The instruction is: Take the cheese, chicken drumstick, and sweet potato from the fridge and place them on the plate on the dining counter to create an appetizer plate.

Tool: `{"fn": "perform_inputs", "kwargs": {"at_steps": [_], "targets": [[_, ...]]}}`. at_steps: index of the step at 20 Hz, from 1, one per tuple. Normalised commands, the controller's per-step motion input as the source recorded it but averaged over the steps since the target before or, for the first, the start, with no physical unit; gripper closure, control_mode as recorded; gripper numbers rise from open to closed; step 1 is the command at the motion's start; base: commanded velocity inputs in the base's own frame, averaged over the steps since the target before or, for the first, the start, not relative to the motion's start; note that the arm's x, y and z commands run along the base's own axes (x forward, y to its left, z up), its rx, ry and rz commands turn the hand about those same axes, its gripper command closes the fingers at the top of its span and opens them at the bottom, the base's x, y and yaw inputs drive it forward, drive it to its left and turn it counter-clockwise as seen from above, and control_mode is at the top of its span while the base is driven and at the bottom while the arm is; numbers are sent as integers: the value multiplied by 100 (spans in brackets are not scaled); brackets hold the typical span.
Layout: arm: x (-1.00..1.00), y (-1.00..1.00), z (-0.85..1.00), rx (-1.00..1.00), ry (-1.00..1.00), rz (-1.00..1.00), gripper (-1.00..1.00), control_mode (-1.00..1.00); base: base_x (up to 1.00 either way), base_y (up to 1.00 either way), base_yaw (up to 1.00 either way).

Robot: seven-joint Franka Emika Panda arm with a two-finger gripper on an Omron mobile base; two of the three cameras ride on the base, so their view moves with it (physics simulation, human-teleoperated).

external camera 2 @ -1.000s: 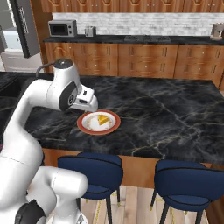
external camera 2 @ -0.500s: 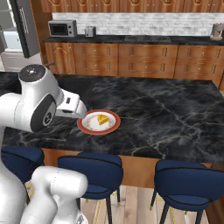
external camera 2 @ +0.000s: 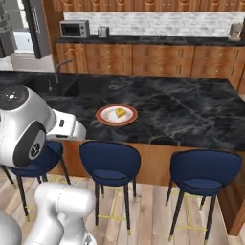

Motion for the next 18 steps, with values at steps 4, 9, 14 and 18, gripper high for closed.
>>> {"fn": "perform_inputs", "kwargs": {"at_steps": [4, 9, 14, 18], "targets": [[0, 0, 0, 0, 0, 0, -100, 100, -95, 62, 8], [0, 0, 0, 0, 0, 0, -100, 100, -24, 100, 9], [0, 0, 0, 0, 0, 0, -100, 100, 0, 100, 12], [0, 0, 0, 0, 0, 0, -100, 100, 0, 100, 10]]}}
